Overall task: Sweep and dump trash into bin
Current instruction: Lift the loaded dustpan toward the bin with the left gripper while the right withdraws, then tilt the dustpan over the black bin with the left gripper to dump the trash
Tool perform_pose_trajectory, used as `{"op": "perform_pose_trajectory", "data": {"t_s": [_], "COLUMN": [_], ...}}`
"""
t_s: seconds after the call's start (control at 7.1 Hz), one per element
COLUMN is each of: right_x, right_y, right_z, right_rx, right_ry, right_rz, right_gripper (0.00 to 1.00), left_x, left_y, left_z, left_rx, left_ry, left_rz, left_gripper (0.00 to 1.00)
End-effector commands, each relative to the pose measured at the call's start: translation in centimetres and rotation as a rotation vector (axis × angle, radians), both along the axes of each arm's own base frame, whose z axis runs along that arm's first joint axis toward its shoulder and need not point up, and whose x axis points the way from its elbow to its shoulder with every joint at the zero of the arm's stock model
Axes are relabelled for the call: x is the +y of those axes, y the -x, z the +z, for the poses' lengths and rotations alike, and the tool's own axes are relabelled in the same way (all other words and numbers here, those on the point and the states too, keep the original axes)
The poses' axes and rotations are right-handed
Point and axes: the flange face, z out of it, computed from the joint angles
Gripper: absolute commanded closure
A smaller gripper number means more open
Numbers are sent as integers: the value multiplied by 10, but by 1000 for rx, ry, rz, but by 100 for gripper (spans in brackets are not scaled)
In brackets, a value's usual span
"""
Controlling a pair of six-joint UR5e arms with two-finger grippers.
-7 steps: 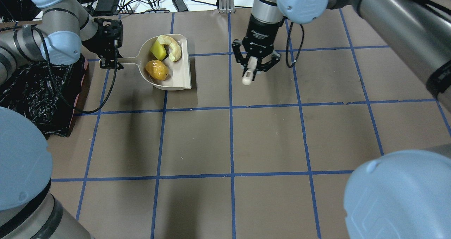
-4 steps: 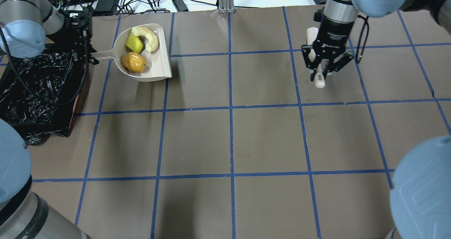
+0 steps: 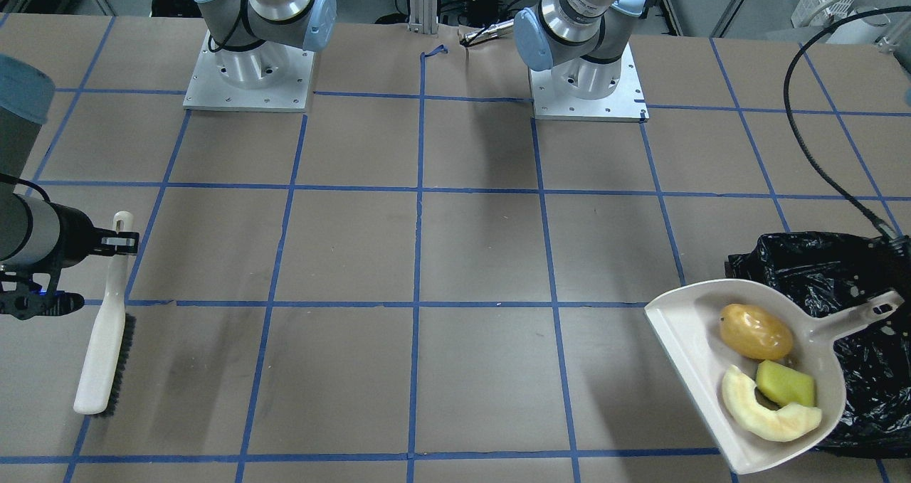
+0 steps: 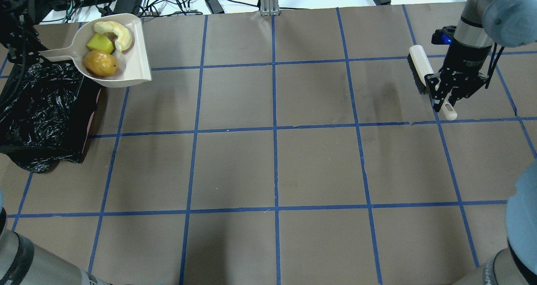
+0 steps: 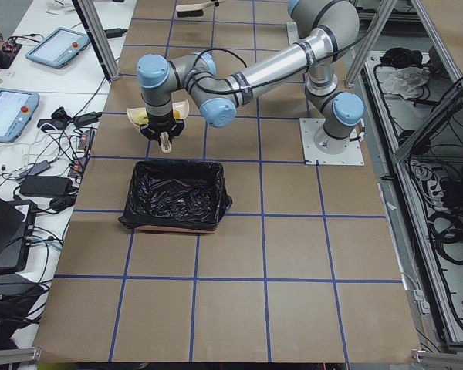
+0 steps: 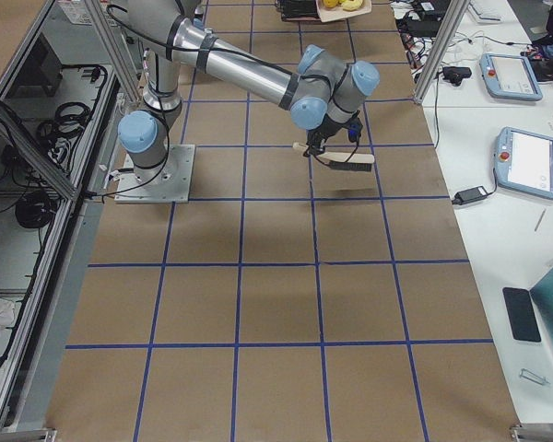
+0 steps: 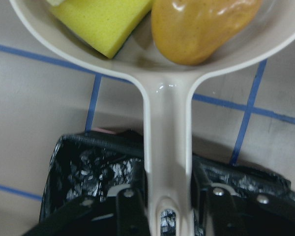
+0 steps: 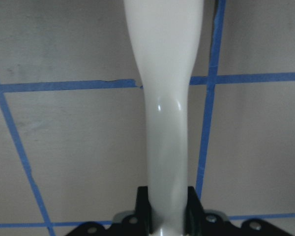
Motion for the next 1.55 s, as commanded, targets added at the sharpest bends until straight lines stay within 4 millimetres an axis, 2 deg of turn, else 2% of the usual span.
{"op": "perform_pose_trajectory", "data": {"t_s": [0.0,0.28,0.56,0.99,1.13,1.41], "right_x": [2,-2,-4,-4,-1,0], "right_y": [22,23,18,25,43,46], "right_z": [-23,-23,-27,-40,-44,-45], "right_rx": [20,25,-26,-38,-41,-42], "right_ry": [101,122,135,109,101,99], "right_rz": [29,29,10,-6,-32,-42], "right_gripper": [100,100,100,100,100,100], "left_x": [35,59,89,88,89,84], "left_y": [-72,-123,-187,-209,-215,-218], "left_z": [16,28,22,34,32,27], "left_rx": [-38,-67,-81,-167,-194,-236], "left_ry": [4,22,15,-31,-67,-127], "left_rz": [46,-3,-47,-163,-189,-200], "left_gripper": [100,100,100,100,100,100]}}
